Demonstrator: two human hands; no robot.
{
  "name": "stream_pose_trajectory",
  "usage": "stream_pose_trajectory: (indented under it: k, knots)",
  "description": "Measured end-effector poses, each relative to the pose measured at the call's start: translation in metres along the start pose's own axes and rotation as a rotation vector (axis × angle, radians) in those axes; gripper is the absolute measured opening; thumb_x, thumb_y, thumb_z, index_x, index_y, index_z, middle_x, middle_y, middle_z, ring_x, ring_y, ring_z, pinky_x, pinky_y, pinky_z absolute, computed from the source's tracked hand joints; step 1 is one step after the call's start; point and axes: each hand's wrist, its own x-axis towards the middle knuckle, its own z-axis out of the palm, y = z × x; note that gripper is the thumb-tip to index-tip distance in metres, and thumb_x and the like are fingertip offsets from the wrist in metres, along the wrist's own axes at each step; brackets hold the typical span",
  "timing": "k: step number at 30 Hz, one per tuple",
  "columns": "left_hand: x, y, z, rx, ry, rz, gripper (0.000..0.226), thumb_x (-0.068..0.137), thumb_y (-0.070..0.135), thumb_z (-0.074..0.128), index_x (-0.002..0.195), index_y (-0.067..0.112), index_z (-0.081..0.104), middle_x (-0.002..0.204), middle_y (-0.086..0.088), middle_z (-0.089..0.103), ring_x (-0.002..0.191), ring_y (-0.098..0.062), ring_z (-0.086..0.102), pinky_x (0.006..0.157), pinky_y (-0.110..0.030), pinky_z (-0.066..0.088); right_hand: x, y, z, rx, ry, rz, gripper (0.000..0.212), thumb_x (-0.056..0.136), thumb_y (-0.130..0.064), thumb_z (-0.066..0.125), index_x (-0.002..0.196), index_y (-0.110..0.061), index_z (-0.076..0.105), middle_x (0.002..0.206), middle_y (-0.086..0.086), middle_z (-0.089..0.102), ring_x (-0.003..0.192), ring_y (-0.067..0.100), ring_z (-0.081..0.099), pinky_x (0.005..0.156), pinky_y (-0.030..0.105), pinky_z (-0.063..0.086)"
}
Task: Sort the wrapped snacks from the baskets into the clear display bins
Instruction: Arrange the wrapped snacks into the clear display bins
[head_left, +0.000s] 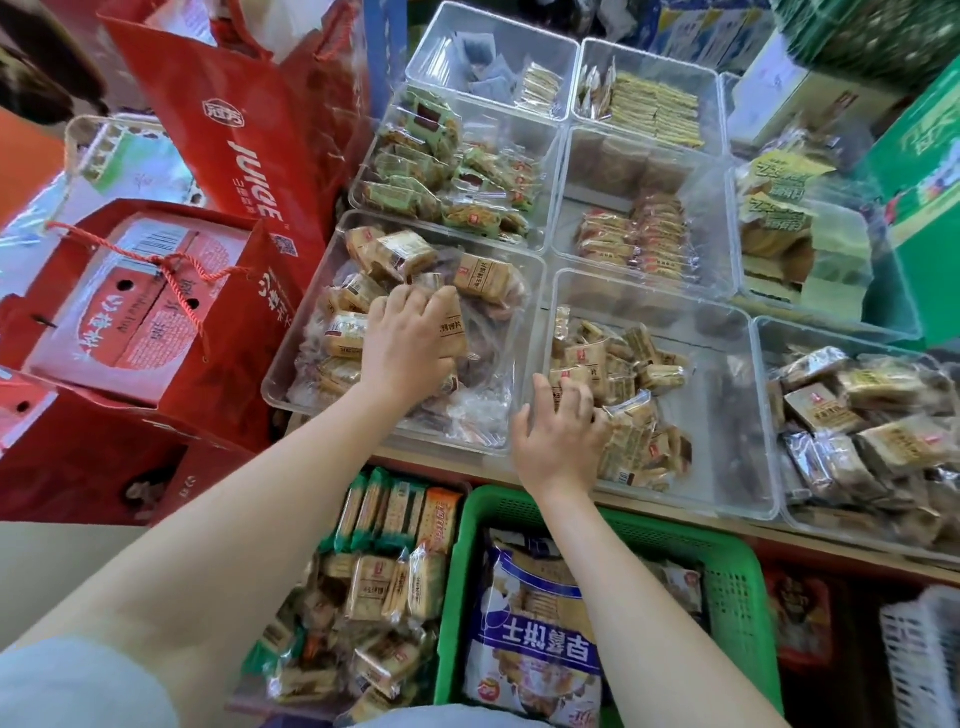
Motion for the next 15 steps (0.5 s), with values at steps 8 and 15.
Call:
stream_pose_trajectory:
  k: [8,15]
  knots:
    - [-0.071,0.038,-0.010,-0.312,0.009,0.126,0.095,0.069,0.033,0.082,0.150,0.018,0.036,0.129,-0.006,0.061,0.124,-0.028,0.045,0.101,-0.044,0.042,-0.012,-0.002,-0.033,0.734,0.059,0.088,0.043,0.104,-0.042,0.032,0.128,-0.017,0.057,0.133,0.000,0.059,0.138,0.024,0.044,0.112,0.050,0.037]
    - [-0.078,0.071,-0.008,-0.436,0.000,0.205,0.092,0.079,0.042,0.072,0.156,0.019,0.026,0.151,-0.008,0.044,0.141,-0.025,0.035,0.115,-0.040,0.032,-0.006,0.015,-0.071,0.923,-0.188,0.115,0.055,0.095,-0.025,0.066,0.144,-0.030,0.040,0.132,-0.010,0.056,0.111,0.005,0.058,0.092,0.023,0.050]
